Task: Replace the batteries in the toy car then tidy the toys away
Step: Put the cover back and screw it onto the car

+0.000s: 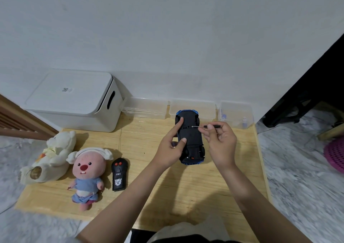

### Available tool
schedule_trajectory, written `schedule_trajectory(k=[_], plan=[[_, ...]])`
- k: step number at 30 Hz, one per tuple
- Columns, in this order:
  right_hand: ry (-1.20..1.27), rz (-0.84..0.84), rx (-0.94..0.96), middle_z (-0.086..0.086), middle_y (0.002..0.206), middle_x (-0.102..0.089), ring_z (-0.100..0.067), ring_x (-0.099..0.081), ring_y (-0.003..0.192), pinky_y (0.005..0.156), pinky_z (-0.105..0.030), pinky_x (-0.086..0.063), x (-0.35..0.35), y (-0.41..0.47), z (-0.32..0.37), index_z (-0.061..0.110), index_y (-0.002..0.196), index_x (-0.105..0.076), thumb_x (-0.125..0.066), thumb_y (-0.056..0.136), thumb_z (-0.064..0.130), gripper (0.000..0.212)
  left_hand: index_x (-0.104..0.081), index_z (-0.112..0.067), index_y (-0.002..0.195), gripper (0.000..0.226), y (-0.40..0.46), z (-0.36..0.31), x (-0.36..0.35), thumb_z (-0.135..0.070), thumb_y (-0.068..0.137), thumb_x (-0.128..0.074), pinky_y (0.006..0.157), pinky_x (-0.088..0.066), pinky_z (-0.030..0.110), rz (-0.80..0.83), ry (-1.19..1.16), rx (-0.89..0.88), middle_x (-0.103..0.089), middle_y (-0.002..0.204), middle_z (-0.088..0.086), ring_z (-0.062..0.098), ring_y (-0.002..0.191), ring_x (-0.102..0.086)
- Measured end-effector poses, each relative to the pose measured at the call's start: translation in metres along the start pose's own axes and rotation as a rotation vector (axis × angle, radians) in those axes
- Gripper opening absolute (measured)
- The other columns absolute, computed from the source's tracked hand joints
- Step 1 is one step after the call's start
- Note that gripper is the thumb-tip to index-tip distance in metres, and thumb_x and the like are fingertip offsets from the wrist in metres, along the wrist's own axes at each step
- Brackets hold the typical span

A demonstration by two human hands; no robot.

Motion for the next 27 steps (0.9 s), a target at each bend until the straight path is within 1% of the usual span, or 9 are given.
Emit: schedule_trajectory(k=[4, 8, 13, 15, 17, 18, 20, 23, 27], plan=[[-0.020, 0.001, 0.009, -0.012, 0.088, -0.070, -0.024, -0.072, 0.084, 0.079, -0.037, -0.056, -0.001, 0.000, 0.001, 0.019, 0.085, -0.057, -0.052, 0.094, 0.005, 0.018, -0.033, -0.031, 0.144, 0.060, 0.000, -0.002, 0.001, 0.000, 0.095, -0.049, 0.067, -0.055, 0.020, -0.006, 0.004, -0.010, -0.048, 0.140, 0.009, -0.004, 0.058, -0.055], [-0.078, -0.006, 0.032, -0.011, 0.087, -0.071, -0.023, -0.072, 0.084, 0.083, -0.045, -0.055, 0.000, 0.001, 0.001, 0.020, 0.085, -0.059, -0.054, 0.094, 0.007, 0.017, -0.033, -0.036, 0.141, 0.061, 0.000, -0.003, 0.000, 0.000, 0.095, -0.049, 0.064, -0.055, 0.021, -0.008, 0.001, -0.010, -0.050, 0.139, 0.008, -0.002, 0.056, -0.055], [-0.222, 0.025, 0.166, -0.002, 0.084, -0.071, -0.018, -0.072, 0.084, 0.078, -0.044, -0.057, -0.003, -0.001, 0.013, 0.025, 0.087, -0.060, -0.056, 0.093, 0.009, 0.017, -0.035, -0.045, 0.137, 0.062, 0.001, -0.002, 0.000, -0.002, 0.095, -0.050, 0.078, -0.057, 0.044, -0.004, 0.016, -0.006, -0.049, 0.142, 0.000, 0.012, 0.067, -0.058], [-0.322, 0.042, 0.252, 0.002, 0.081, -0.071, -0.015, -0.072, 0.082, 0.073, -0.040, -0.058, -0.007, -0.002, 0.022, 0.020, 0.088, -0.060, -0.056, 0.092, 0.007, 0.014, -0.035, -0.045, 0.137, 0.062, 0.001, -0.002, 0.001, -0.002, 0.094, -0.050, 0.074, -0.059, 0.040, -0.014, 0.024, -0.004, -0.052, 0.137, 0.001, 0.009, 0.065, -0.058], [-0.436, 0.077, 0.336, 0.001, 0.078, -0.071, -0.016, -0.072, 0.077, 0.068, -0.040, -0.058, -0.011, -0.003, 0.030, 0.015, 0.090, -0.062, -0.057, 0.091, 0.005, 0.011, -0.034, -0.042, 0.139, 0.063, 0.002, -0.003, 0.003, -0.001, 0.094, -0.050, 0.062, -0.053, 0.022, -0.025, 0.042, -0.004, -0.056, 0.126, 0.004, 0.005, 0.056, -0.053], [-0.495, 0.103, 0.374, -0.001, 0.077, -0.071, -0.018, -0.071, 0.075, 0.066, -0.041, -0.057, -0.014, -0.003, 0.033, 0.013, 0.090, -0.063, -0.057, 0.090, 0.006, 0.009, -0.033, -0.039, 0.140, 0.063, 0.002, -0.003, 0.004, 0.000, 0.094, -0.050, 0.060, -0.049, 0.015, -0.031, 0.062, -0.008, -0.057, 0.122, 0.007, 0.010, 0.057, -0.052], [-0.599, 0.153, 0.438, -0.003, 0.077, -0.071, -0.020, -0.070, 0.072, 0.063, -0.041, -0.056, -0.020, -0.004, 0.040, 0.009, 0.089, -0.065, -0.057, 0.089, 0.008, 0.007, -0.034, -0.036, 0.142, 0.062, 0.003, -0.002, 0.007, -0.003, 0.093, -0.051, 0.065, -0.046, 0.012, -0.042, 0.120, -0.032, -0.057, 0.124, 0.008, 0.018, 0.074, -0.052], [-0.739, 0.206, 0.536, -0.004, 0.073, -0.069, -0.021, -0.065, 0.066, 0.060, -0.036, -0.053, -0.030, -0.003, 0.054, 0.005, 0.085, -0.069, -0.063, 0.087, 0.009, 0.007, -0.034, -0.038, 0.144, 0.061, 0.004, -0.002, 0.007, -0.016, 0.090, -0.053, 0.083, -0.051, 0.023, -0.033, 0.193, -0.058, -0.058, 0.126, -0.008, 0.015, 0.104, -0.057], [-0.911, 0.240, 0.541, -0.006, 0.066, -0.064, -0.022, -0.059, 0.060, 0.057, -0.037, -0.051, -0.037, 0.007, 0.057, 0.006, 0.075, -0.071, -0.068, 0.085, 0.025, 0.022, -0.033, -0.039, 0.144, 0.061, 0.002, -0.004, 0.009, -0.022, 0.088, -0.051, 0.090, -0.052, 0.034, -0.039, 0.224, -0.069, -0.058, 0.124, -0.012, 0.015, 0.110, -0.055]])
Point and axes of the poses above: each hand's wrist, its own y-axis towards the middle knuckle, its own x-axis out of the back of the hand, z = x × y, the point moved 10 cm from there along y, towards the middle knuckle
